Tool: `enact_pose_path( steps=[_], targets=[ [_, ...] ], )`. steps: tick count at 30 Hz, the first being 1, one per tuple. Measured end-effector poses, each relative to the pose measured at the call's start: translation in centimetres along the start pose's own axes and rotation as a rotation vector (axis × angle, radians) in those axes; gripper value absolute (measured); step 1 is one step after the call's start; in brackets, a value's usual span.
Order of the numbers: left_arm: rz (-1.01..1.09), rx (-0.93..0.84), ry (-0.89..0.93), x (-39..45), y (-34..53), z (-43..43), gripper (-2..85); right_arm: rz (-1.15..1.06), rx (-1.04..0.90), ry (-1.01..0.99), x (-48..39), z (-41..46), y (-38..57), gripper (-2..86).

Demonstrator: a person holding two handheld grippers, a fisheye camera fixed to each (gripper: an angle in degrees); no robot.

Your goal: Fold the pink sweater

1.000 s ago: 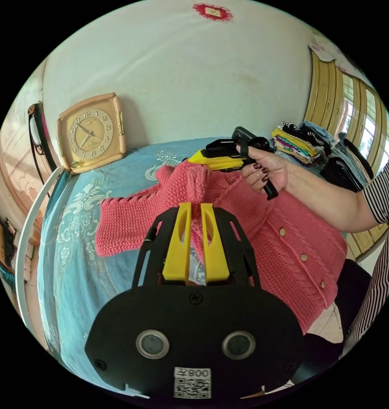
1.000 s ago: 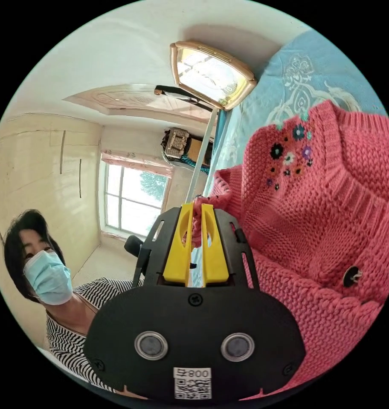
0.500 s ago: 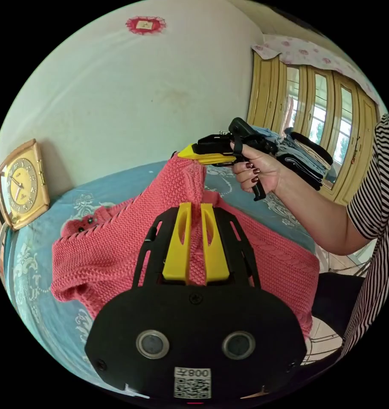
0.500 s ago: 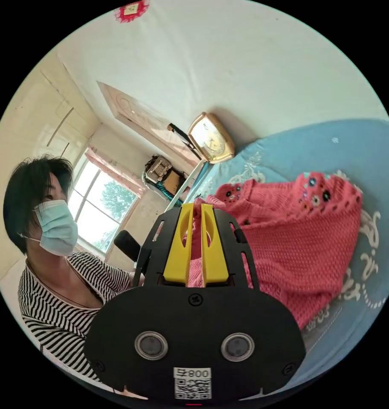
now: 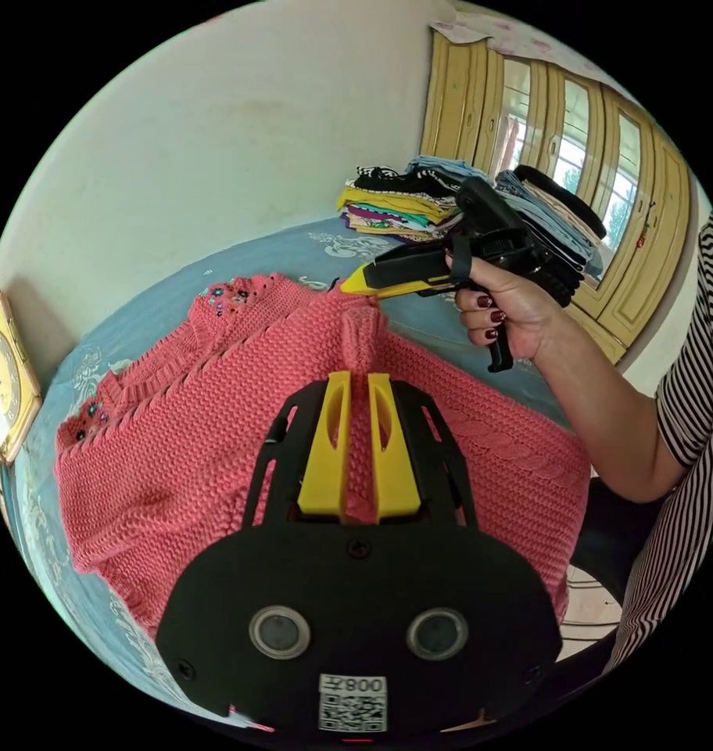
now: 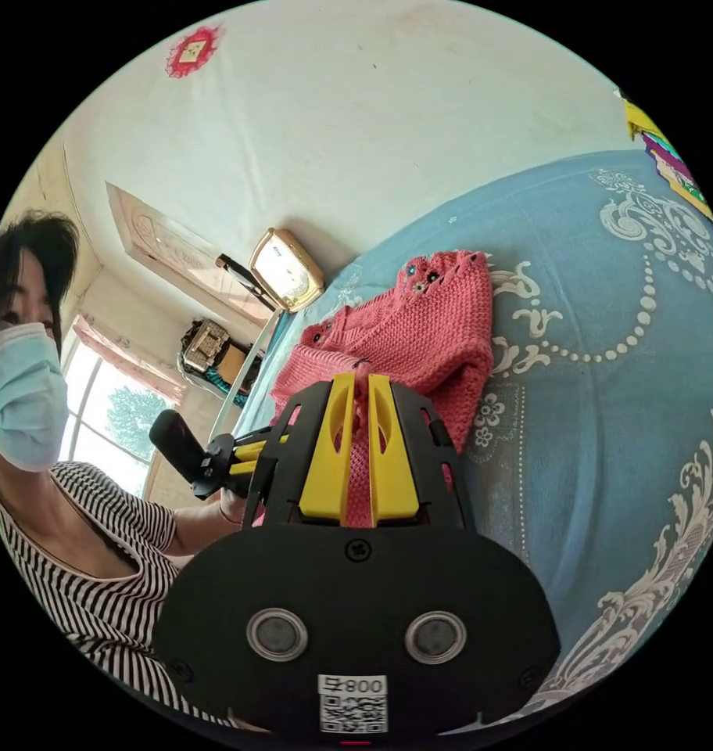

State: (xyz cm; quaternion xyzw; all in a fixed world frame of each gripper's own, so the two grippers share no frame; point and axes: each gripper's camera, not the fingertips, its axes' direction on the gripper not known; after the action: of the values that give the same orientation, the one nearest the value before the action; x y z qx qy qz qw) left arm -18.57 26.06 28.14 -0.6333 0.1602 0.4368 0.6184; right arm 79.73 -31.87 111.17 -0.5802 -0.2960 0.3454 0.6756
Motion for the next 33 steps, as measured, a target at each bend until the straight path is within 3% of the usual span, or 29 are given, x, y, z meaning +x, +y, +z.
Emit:
enact_pose_path(
  steps=[9,13,22,27,30,33],
  targets=[
    [0.088,-0.065,-0.011,2.1,-3.5,4.7,3.4,0.034,0.068,0.060,1.3,-1.6,3.1,2.4],
    [0.082,-0.209,-0.009,1.9,-4.8,7.5,4.7,0.079,0.004,0.102,2.5,-0.4,4.0,2.6],
    [0.025,-0.236,0.144,0.2,-6.9,8.3,6.8,0.132,0.070,0.125,3.2,-2.0,5.8,1.7],
    [-0.026,-0.165,0.223,-1.3,-7.8,7.1,6.4,0.017,0.123,0.168,-0.3,-3.5,5.9,0.5],
    [-0.072,-0.129,0.185,-2.7,-8.2,6.0,5.6,-0.074,0.020,0.092,-1.8,-1.4,5.4,0.2],
    [-0.168,-0.127,0.029,-5.4,-7.9,4.6,3.3,-0.069,-0.177,0.170,-1.4,2.4,5.4,0.2]
  ],
)
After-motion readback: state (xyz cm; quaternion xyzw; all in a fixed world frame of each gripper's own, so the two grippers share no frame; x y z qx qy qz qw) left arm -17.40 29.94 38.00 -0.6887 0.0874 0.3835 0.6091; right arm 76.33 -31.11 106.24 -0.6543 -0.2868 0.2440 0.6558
